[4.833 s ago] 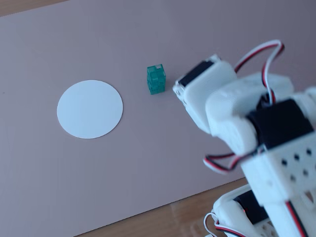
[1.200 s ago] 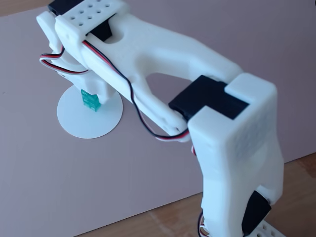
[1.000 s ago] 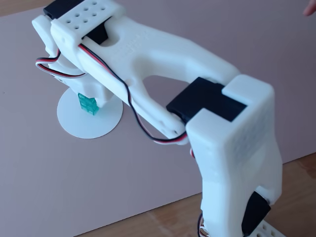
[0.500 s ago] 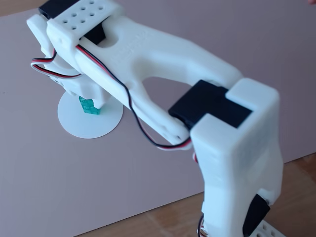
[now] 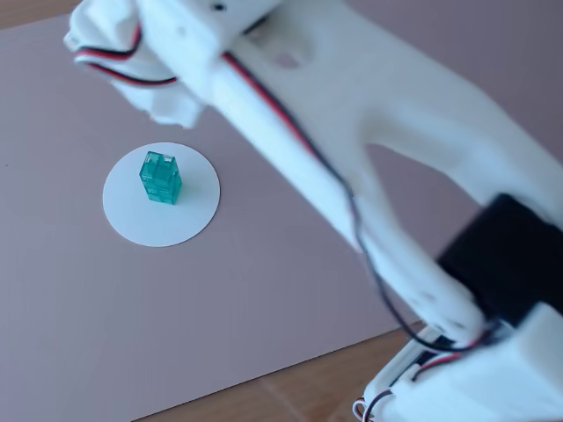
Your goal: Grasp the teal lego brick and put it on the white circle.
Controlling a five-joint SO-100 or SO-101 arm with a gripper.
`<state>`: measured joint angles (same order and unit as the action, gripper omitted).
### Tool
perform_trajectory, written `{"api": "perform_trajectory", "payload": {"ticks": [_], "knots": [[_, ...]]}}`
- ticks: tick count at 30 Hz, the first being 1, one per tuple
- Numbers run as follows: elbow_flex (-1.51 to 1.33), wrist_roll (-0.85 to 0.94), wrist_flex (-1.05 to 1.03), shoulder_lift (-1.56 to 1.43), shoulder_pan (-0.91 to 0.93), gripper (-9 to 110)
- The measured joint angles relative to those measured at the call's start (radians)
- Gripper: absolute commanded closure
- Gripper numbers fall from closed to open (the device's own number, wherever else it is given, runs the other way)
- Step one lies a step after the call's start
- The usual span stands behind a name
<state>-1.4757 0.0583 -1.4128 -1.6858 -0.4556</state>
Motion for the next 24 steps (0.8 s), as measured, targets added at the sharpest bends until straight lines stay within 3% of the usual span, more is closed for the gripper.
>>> {"api": "perform_trajectory", "payload": {"ticks": [13,24], "knots": [[-0.588,0.008,0.262,-0.805,0.272,102],[-1.006,0.055,0.351,-1.239,0.334,102]]}}
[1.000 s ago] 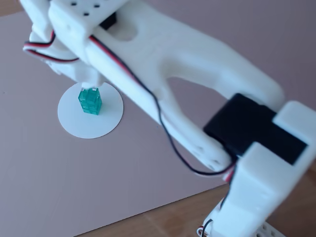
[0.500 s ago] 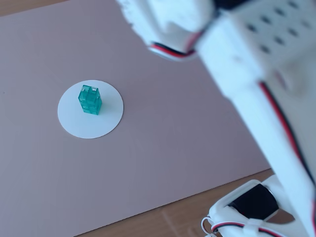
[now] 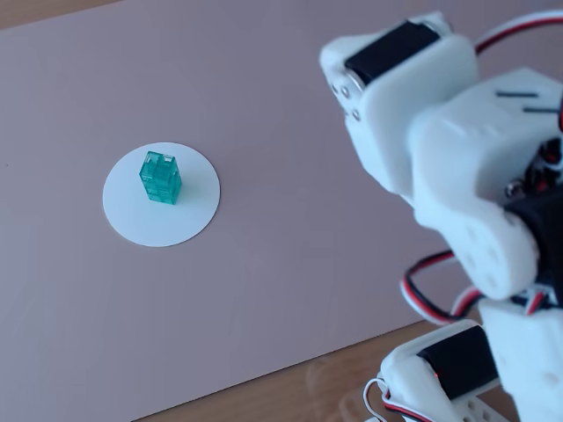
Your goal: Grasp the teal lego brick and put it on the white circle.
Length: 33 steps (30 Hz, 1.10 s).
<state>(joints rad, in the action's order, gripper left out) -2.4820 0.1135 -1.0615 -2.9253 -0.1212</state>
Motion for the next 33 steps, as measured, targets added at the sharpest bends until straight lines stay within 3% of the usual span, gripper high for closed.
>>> {"api": "perform_trajectory", "payload": {"ticks": [14,33], "knots": [[-0.423,0.031,-0.021,-0.414,0.038,102],[-0.603,0.009,-0.012,-0.425,0.04,102]]}}
